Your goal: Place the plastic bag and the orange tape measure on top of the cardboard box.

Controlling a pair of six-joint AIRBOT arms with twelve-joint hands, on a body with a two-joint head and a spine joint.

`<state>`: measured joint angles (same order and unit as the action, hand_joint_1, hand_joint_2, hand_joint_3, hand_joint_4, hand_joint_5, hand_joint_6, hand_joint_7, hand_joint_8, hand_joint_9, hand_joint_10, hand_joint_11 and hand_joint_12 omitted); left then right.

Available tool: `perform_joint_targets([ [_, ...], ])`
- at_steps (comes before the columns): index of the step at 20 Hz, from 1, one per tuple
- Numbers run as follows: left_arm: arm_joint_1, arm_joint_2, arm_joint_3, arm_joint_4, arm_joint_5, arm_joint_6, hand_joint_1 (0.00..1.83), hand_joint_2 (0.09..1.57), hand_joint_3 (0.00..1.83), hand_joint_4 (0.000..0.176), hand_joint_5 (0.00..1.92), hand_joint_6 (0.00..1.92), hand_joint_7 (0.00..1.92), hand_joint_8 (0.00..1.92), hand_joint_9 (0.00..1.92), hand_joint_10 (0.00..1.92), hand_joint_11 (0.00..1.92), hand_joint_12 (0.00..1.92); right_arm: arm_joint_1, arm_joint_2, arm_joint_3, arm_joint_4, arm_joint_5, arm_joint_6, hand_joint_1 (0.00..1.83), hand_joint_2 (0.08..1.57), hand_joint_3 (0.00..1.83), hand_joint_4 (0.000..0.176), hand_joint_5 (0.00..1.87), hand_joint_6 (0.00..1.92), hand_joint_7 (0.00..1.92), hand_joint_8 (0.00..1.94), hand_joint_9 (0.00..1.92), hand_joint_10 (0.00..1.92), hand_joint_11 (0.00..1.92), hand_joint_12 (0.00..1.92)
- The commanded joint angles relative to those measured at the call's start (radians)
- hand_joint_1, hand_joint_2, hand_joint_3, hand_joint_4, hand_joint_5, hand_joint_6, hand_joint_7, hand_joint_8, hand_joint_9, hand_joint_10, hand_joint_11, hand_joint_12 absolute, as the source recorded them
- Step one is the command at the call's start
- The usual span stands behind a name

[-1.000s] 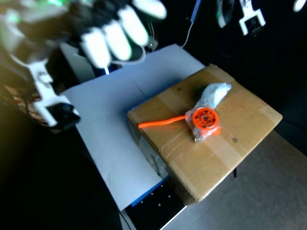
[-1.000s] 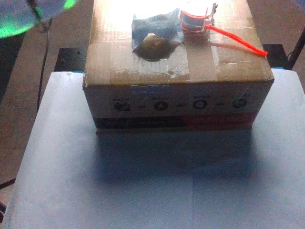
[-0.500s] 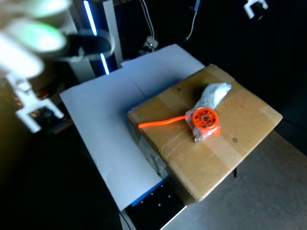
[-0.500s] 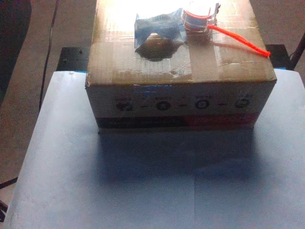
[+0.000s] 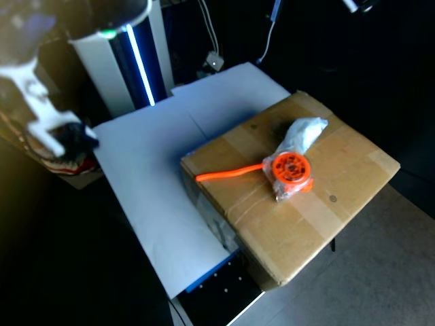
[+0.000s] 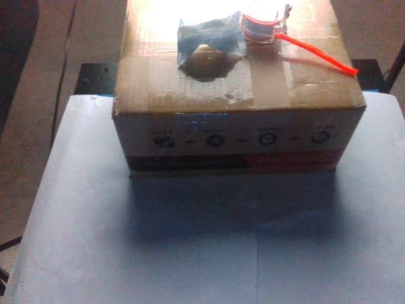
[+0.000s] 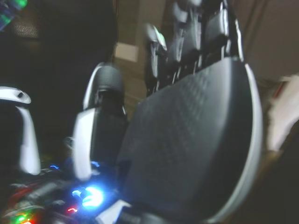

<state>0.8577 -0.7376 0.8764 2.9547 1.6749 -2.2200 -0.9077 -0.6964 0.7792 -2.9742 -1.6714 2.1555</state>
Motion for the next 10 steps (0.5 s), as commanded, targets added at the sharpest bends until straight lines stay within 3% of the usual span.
perform_joint_targets([
  [1,0.002,-0.018,0.003,-0.008,0.092,-0.038,0.53,1.51,0.0,0.152,0.32,1.92,0.25,1.35,0.31,1.47,0.14,1.77,-0.001,-0.004,-0.002,0.004,-0.092,0.034,0.5,1.51,0.0,0.171,0.32,1.92,0.25,1.18,0.18,1.22,0.0,1.49],
  [2,0.01,-0.037,0.007,-0.014,0.092,-0.086,0.57,1.51,0.0,0.116,0.34,1.91,0.24,1.36,0.28,1.43,0.15,1.76,-0.012,-0.023,0.004,0.016,-0.092,0.089,0.5,1.51,0.0,0.175,0.32,1.92,0.28,1.05,0.2,1.17,0.0,1.5],
  [3,0.012,-0.046,0.008,-0.014,0.092,-0.106,0.54,1.51,0.0,0.134,0.33,1.92,0.14,1.51,0.17,1.6,0.13,1.75,-0.012,-0.036,0.004,0.017,-0.092,0.096,0.45,1.49,0.0,0.15,0.28,1.8,0.26,0.87,0.12,1.1,0.0,1.45],
  [4,0.012,-0.055,0.009,-0.016,0.093,-0.113,0.56,1.51,0.0,0.118,0.33,1.92,0.15,1.53,0.17,1.62,0.13,1.82,-0.012,-0.045,0.006,0.021,-0.092,0.096,0.48,1.51,0.0,0.171,0.31,1.9,0.28,0.94,0.15,1.15,0.0,1.5],
  [5,0.011,-0.063,0.012,-0.022,0.093,-0.115,0.55,1.51,0.0,0.127,0.33,1.92,0.12,1.59,0.18,1.63,0.16,1.86,-0.011,-0.052,0.012,0.025,-0.092,0.095,0.47,1.52,0.0,0.176,0.31,1.92,0.29,0.91,0.2,1.08,0.03,1.52],
  [6,0.011,-0.069,0.015,-0.028,0.093,-0.115,0.87,1.51,0.0,0.013,0.29,1.92,0.41,1.89,0.25,1.66,0.27,1.92,-0.01,-0.056,0.016,0.029,-0.092,0.095,0.51,1.51,0.0,0.16,0.33,1.92,0.31,1.08,0.21,1.31,0.04,1.74],
  [7,0.01,-0.07,0.014,-0.031,0.093,-0.117,0.91,1.49,0.0,0.013,0.34,1.84,0.44,1.89,0.26,1.66,0.28,1.92,-0.01,-0.056,0.015,0.029,-0.092,0.096,0.49,1.52,0.0,0.173,0.32,1.92,0.24,1.13,0.15,1.32,0.01,1.7],
  [8,0.012,-0.07,0.012,-0.032,0.093,-0.132,0.97,1.46,0.0,0.0,0.38,1.73,0.48,1.89,0.28,1.66,0.35,1.92,-0.01,-0.052,0.01,0.03,-0.092,0.096,0.52,1.52,0.0,0.138,0.33,1.92,0.31,1.27,0.23,1.42,0.02,1.81],
  [9,0.014,-0.07,0.012,-0.033,0.093,-0.137,0.94,1.48,0.0,0.0,0.33,1.79,0.47,1.92,0.28,1.69,0.37,1.92,-0.011,-0.05,0.007,0.03,-0.092,0.096,0.66,1.5,0.0,0.034,0.38,1.86,0.48,1.25,0.4,1.44,0.26,1.81],
  [10,0.014,-0.071,0.013,-0.035,0.093,-0.138,0.94,1.48,0.0,0.0,0.33,1.79,0.47,1.92,0.28,1.69,0.37,1.92,-0.011,-0.051,0.008,0.033,-0.092,0.096,0.66,1.5,0.0,0.034,0.38,1.86,0.48,1.25,0.4,1.44,0.26,1.81],
])
